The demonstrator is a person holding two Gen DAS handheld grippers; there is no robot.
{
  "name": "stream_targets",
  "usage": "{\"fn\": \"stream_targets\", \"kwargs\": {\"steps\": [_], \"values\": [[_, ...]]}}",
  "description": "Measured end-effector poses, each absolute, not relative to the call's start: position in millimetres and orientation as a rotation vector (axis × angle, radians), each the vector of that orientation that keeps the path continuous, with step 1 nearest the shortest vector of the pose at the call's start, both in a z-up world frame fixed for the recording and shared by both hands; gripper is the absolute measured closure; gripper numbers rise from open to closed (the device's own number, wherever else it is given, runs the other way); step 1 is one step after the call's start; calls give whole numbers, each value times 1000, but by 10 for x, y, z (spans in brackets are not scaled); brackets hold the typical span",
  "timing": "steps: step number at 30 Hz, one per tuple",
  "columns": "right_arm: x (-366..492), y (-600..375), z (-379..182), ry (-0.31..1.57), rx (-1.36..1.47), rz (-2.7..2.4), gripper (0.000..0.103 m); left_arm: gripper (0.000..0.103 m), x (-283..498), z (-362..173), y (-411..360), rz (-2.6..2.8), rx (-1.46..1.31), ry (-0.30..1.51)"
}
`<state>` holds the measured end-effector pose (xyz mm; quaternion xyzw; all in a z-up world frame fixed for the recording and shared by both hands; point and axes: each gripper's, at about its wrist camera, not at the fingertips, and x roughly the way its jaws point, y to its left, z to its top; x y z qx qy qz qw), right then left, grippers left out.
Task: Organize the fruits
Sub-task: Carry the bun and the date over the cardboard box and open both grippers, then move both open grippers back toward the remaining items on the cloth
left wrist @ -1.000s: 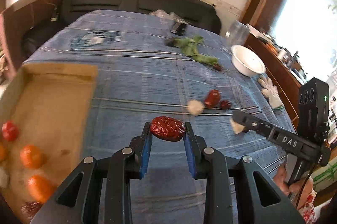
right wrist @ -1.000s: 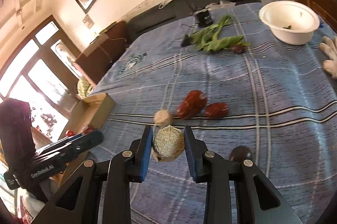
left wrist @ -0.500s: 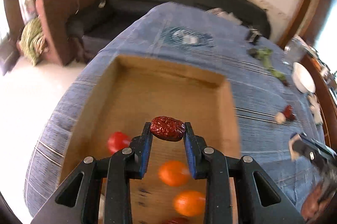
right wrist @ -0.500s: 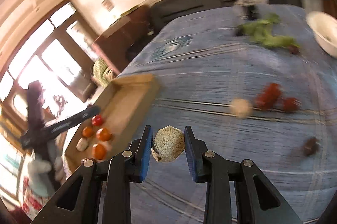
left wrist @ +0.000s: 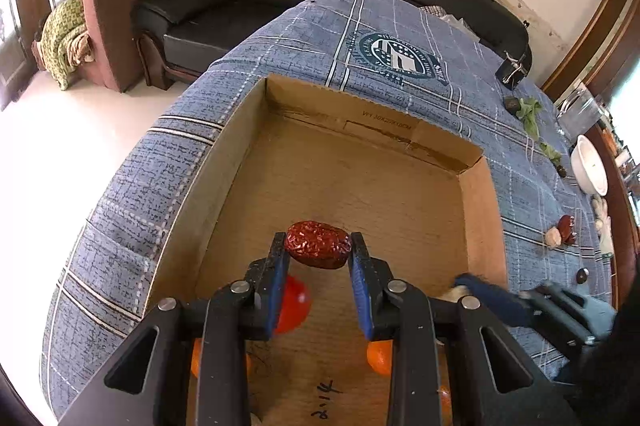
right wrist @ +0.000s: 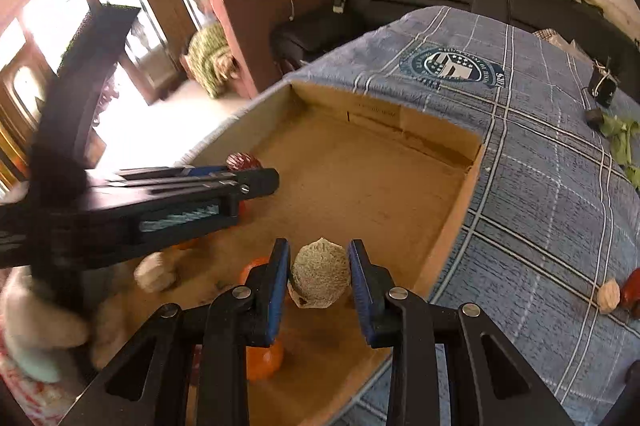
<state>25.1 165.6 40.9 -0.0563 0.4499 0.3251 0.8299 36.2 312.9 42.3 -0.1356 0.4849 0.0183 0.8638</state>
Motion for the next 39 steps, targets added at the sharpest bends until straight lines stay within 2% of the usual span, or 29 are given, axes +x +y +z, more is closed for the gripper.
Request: {"fn": "stream_targets", "kwargs": {"steps": [4, 9, 12, 14, 16, 22, 28, 39], "values": [[250, 1667, 333, 955, -129, 669, 68, 62, 271, 467, 3164, 22, -334, 996], [143, 1503, 480, 922, -80, 656, 59, 58, 2, 670, 3115, 15, -356, 928], [9, 1256, 618, 873, -36, 627, 54, 49, -218, 825, 3049, 22, -365, 871], [-111, 1010, 696, 835, 19, 586, 43, 45, -389, 907, 2976, 19, -381, 831], [-225, 777, 746, 811, 75, 544, 39, 44, -549, 953, 2853, 16, -392, 802], [-542, 127, 716, 766, 206, 371, 34, 36, -737, 901, 2273, -27, -337, 809], [-740, -351, 650, 731, 220, 207, 31, 21, -752, 820, 1672, -65, -231, 847], [-760, -933, 450, 752, 263, 88, 28, 21, -852, 760, 1138, -18, 4, 803]]}}
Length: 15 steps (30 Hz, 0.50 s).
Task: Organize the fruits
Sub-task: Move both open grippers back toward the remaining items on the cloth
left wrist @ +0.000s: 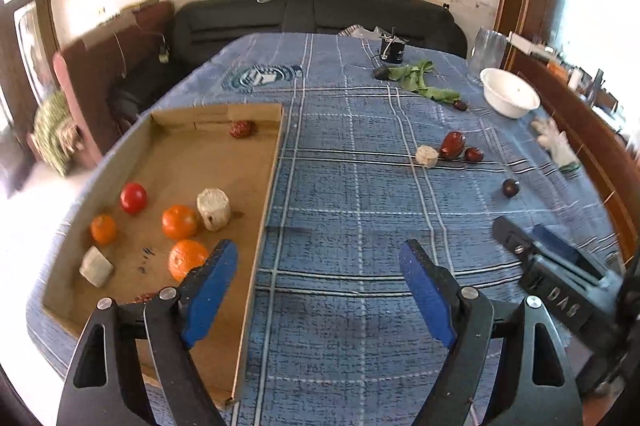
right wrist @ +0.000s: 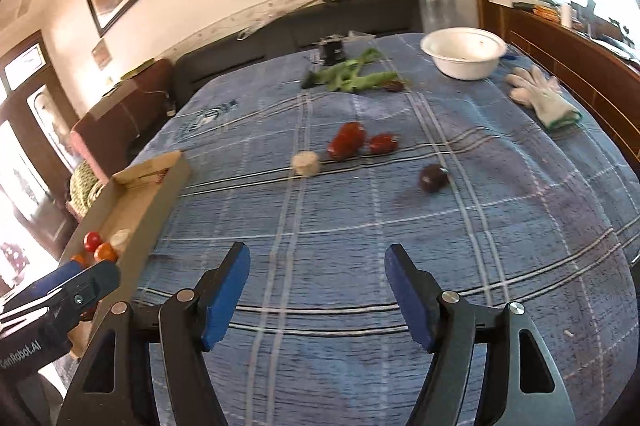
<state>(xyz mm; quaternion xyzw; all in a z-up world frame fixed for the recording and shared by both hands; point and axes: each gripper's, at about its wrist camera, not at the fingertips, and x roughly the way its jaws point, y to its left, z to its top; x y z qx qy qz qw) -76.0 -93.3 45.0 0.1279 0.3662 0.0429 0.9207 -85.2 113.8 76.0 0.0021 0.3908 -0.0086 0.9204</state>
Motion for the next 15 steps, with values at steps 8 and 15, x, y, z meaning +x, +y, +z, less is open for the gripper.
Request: {"fn": "stream_targets", "kwargs": {"steps": [8, 15], "values": [[-735, -1158, 391, 756, 269, 22, 28, 21, -815, 710, 1077, -11, 52, 809], [-721, -1197, 312, 780, 277, 14, 28, 21, -752, 621, 1063, -19, 50, 837]]}}
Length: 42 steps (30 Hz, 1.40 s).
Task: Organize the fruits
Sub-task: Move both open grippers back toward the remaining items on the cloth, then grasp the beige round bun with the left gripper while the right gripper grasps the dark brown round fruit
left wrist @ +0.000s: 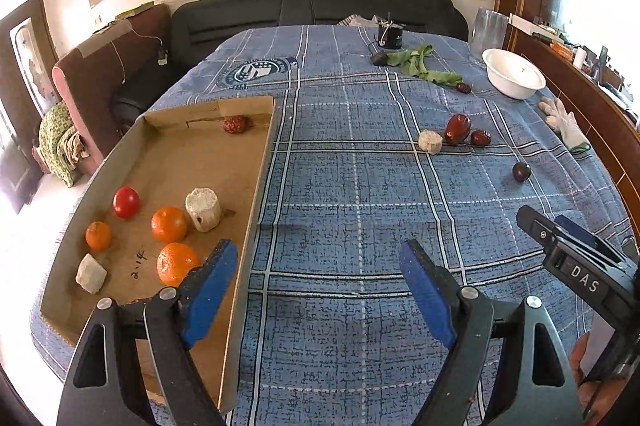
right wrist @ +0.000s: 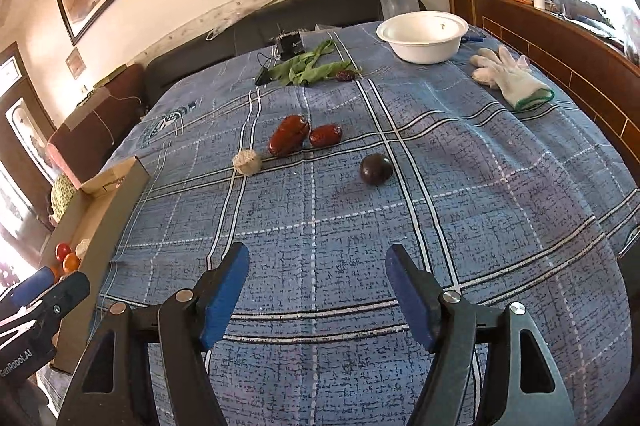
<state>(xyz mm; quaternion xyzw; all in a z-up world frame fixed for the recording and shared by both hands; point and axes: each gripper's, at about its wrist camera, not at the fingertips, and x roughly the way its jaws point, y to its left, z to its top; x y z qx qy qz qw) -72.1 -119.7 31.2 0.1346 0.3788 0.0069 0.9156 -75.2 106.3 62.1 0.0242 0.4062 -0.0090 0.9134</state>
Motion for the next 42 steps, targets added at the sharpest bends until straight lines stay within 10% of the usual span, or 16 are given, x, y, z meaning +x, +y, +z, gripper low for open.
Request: {"fn": "stream_targets", "kwargs": {"steps": [16, 25, 34, 40, 42], "values": [[-504, -1858, 626, 793, 219, -34, 25, 21, -401, 530, 1045, -116, -57, 919], [116, -1531, 302, 850, 117, 26, 42, 21, 212, 532, 592, -196, 1, 879], [170, -1559, 162, 864, 107, 57, 43, 38, 844, 127, 169, -256, 5, 942], [220, -1533, 120, 885, 90, 61, 62, 42, 922, 61, 21, -302, 55, 920], [227, -1534, 112, 886, 86, 59, 66, 69, 878, 67, -10, -298, 108, 904]]}}
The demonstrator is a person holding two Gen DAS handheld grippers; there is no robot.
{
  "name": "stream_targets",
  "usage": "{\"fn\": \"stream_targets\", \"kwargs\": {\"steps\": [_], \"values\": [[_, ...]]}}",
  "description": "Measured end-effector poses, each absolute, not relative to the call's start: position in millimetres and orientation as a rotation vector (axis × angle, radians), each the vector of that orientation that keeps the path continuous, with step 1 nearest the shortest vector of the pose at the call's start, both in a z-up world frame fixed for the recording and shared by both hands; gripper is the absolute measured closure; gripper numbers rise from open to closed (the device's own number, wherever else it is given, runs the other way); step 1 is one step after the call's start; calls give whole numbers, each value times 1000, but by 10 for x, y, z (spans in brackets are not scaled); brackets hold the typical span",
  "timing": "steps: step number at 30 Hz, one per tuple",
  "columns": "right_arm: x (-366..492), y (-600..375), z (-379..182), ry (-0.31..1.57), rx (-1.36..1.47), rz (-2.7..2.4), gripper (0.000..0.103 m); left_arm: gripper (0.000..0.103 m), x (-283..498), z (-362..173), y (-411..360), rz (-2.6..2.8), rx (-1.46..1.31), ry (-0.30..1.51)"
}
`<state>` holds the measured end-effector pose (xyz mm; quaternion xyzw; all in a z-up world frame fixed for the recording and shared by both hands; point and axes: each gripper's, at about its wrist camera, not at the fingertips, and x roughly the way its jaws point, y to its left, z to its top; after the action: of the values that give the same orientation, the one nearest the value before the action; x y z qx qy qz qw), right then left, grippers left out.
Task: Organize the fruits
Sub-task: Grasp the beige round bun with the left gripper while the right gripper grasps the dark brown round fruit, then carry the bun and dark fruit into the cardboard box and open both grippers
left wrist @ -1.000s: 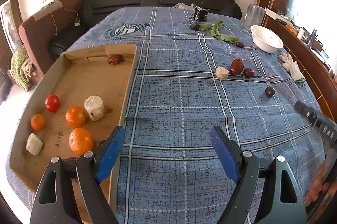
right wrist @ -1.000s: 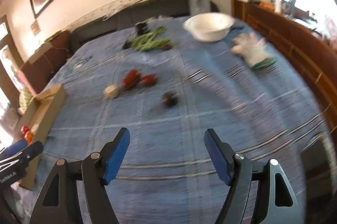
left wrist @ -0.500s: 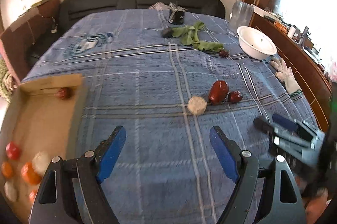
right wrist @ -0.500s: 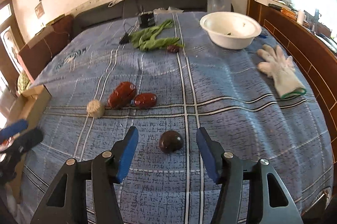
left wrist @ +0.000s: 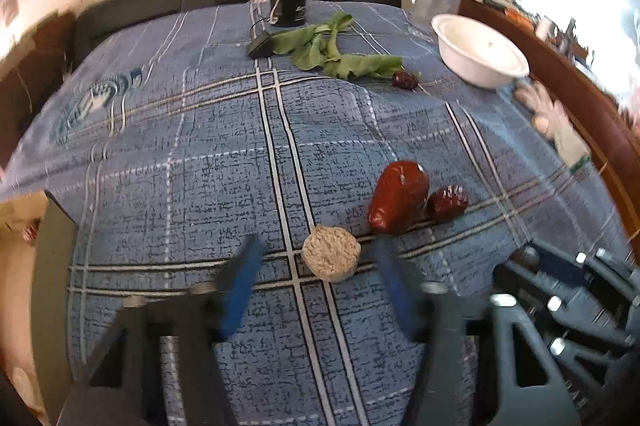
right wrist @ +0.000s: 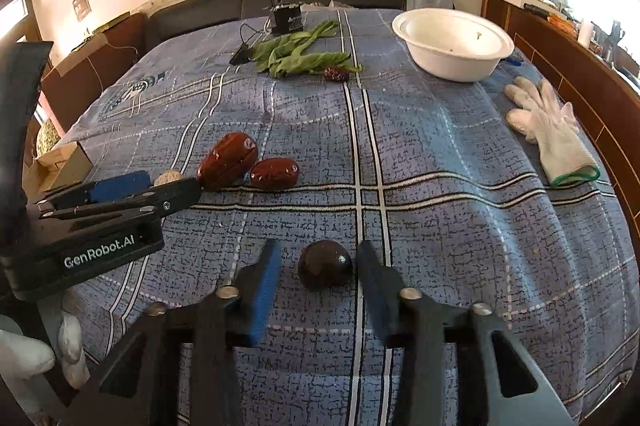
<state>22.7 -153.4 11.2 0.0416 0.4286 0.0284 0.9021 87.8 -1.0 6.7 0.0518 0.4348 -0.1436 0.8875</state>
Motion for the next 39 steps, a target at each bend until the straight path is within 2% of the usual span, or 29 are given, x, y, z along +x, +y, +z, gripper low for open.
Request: {"fn": "stream_targets", "kwargs": {"steps": [1, 2, 12, 23, 39], "values": [[226, -1532, 111, 886, 83, 56, 73, 75, 859, 75, -12, -310, 112, 901], [224, -1536, 110, 884, 78, 48, 77, 75, 848, 77, 13, -329, 87, 904], [147, -1596, 186, 837, 139, 62, 78, 75, 883, 98, 318, -373, -102, 920], [119, -1523, 236, 792, 151, 99, 78, 75, 802, 147, 357, -365, -139, 904], [135, -1726, 143, 824, 256, 47, 78, 75, -225, 789, 1128, -269, -238, 783]]}}
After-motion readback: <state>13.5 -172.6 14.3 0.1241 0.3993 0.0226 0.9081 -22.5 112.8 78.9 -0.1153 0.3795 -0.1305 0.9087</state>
